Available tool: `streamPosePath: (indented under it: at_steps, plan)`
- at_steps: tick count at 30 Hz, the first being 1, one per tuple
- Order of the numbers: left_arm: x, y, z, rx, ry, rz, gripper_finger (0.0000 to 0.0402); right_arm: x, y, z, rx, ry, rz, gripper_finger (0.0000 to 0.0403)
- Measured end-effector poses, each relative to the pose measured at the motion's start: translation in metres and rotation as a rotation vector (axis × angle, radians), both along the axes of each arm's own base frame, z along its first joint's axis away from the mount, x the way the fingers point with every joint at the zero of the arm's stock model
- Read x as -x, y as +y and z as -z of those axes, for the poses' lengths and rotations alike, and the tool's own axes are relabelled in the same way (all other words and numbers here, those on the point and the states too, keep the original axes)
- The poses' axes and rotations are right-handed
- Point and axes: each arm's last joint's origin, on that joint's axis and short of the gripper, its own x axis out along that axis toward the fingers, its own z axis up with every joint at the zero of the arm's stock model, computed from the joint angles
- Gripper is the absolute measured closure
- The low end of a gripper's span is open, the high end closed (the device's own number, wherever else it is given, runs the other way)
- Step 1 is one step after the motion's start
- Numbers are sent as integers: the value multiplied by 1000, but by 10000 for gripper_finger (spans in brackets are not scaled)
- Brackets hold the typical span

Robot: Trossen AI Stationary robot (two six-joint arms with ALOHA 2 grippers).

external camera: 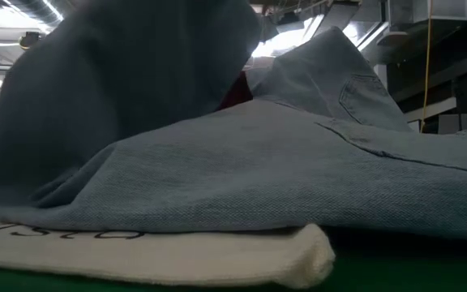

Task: Fold Laundry from Bin
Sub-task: Fold the light blue jeans

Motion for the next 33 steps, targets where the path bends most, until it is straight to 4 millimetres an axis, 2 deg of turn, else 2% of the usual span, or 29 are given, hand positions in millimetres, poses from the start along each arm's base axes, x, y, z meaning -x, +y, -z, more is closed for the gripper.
streamPosePath:
  at_steps: [5, 9, 20, 23, 28, 33]
  plan:
    - [-3, -6, 8, -38, 14, -17, 401, -9, -4, -4, -16, -49, -91, 253]
    - [-5, -7, 8, -62, 0, -7, 401, -17, -4, 1, 49, -55, -138, 253]
    - [-7, -7, 4, -77, -46, 11, 401, -38, 6, 27, 221, -15, -319, 253]
    - [-8, -8, 3, -70, -60, 13, 401, -42, 8, 34, 267, -2, -314, 253]
    - [-8, -9, 3, -68, -61, 16, 401, -48, 4, 39, 342, 5, -206, 253]
    - [-8, -9, 3, -67, -60, 19, 401, -50, 3, 42, 380, 21, -209, 253]
